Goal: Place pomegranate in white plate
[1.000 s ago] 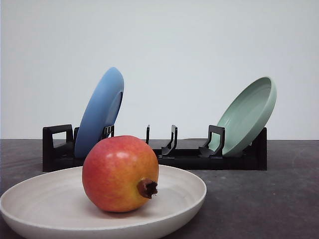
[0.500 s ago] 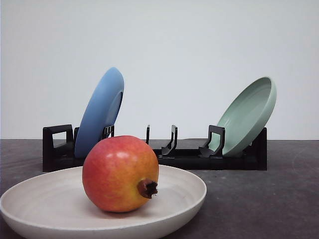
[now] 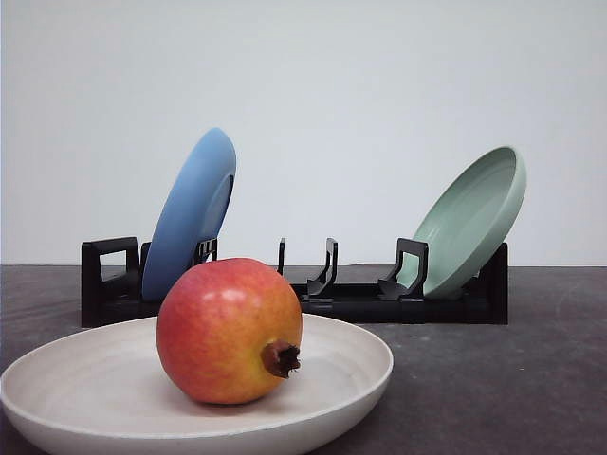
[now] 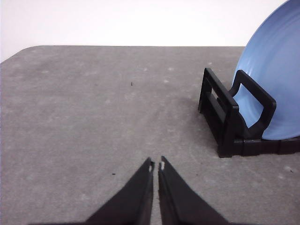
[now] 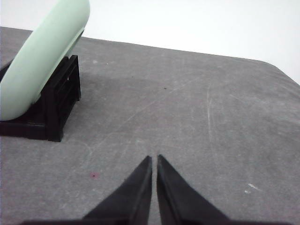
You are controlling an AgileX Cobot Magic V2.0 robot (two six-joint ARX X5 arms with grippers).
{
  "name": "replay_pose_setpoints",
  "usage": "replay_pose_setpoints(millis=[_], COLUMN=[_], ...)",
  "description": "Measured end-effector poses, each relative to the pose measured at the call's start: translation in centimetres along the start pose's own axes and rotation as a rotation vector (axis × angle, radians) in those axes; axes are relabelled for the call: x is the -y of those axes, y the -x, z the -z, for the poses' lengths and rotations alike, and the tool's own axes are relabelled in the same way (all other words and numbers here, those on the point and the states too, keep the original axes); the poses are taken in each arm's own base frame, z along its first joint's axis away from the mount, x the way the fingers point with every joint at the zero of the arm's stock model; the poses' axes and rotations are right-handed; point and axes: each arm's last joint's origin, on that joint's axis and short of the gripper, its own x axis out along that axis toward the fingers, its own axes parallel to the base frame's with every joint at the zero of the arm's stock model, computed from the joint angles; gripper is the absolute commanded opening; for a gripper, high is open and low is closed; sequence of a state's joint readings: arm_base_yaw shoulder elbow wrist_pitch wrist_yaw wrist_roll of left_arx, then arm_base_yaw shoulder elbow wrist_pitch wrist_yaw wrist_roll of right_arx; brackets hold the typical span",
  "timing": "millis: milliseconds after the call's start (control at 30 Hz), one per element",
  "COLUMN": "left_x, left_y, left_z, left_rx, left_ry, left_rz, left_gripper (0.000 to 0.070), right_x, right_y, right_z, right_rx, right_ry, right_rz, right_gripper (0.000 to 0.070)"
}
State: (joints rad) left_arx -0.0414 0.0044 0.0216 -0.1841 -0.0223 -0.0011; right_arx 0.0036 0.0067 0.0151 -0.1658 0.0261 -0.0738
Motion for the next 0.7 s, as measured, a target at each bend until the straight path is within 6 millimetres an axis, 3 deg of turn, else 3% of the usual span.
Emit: replay_pose_setpoints(millis=[700], left_x=[0.0], left_y=[0.0], left_z=[0.0], left_rx=[0.0], left_ry=[0.0], left_rz=[0.0], left_gripper=[0.0], right_x=[0.0], right_y=[0.0], right_z=[0.0], right_rx=[0.0], right_ry=[0.0], right_rz=[0.0], right_gripper=[0.0013])
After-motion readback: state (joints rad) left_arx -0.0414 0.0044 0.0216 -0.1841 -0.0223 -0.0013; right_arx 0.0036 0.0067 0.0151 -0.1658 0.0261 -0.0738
